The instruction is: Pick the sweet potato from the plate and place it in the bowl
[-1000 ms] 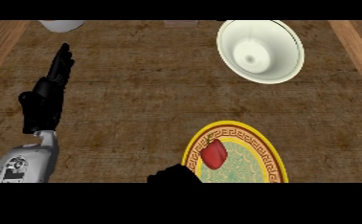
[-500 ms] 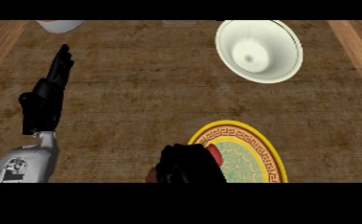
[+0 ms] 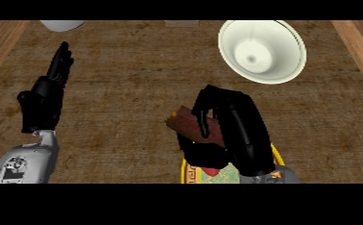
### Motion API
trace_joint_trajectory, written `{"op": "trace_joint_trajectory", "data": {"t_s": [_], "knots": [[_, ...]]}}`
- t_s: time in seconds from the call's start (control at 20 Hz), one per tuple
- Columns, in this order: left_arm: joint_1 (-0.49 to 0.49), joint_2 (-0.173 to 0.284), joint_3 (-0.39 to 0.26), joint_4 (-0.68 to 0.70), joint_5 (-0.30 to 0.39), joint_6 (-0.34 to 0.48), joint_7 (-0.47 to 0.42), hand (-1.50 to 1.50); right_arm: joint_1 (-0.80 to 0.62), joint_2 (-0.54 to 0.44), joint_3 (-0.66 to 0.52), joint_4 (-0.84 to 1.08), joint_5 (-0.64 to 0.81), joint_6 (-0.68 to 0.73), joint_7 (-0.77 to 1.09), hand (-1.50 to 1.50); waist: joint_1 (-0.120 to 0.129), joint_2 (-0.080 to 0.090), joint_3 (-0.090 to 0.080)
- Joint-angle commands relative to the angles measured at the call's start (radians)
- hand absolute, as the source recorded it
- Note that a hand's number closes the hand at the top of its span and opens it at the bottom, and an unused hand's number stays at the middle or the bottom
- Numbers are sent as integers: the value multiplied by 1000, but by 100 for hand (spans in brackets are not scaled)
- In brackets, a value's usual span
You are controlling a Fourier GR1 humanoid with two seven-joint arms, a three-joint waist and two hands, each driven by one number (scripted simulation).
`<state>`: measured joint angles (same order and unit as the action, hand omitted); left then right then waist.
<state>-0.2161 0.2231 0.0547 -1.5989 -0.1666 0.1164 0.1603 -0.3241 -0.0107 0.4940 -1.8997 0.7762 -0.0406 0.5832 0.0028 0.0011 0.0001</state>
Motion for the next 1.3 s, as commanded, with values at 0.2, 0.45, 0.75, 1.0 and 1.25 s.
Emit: {"op": "trace_joint_trajectory", "data": {"t_s": [0.2, 0.45, 0.75, 1.0, 1.25], "knots": [[2, 26, 25, -29, 23, -40, 13, 0, -142, -66, -357, 262, -179, -74, -277, 150, 9, 1, 1], [21, -22, -5, -16, -5, -7, -8, 0, -241, -172, -487, 500, -158, -141, -461, 150, 12, 4, 0], [-15, -10, 5, -3, 12, -31, 2, 0, -377, -271, -549, 835, -33, -263, -575, 150, 33, 13, 0], [-2, -31, -37, 13, -28, -23, -25, 0, -479, -273, -603, 1161, -11, -417, -734, 150, 43, 16, 1], [-23, -25, -22, -5, -9, -32, -28, 0, -615, -304, -723, 1386, -115, -381, -774, 150, 75, 28, 3]]}}
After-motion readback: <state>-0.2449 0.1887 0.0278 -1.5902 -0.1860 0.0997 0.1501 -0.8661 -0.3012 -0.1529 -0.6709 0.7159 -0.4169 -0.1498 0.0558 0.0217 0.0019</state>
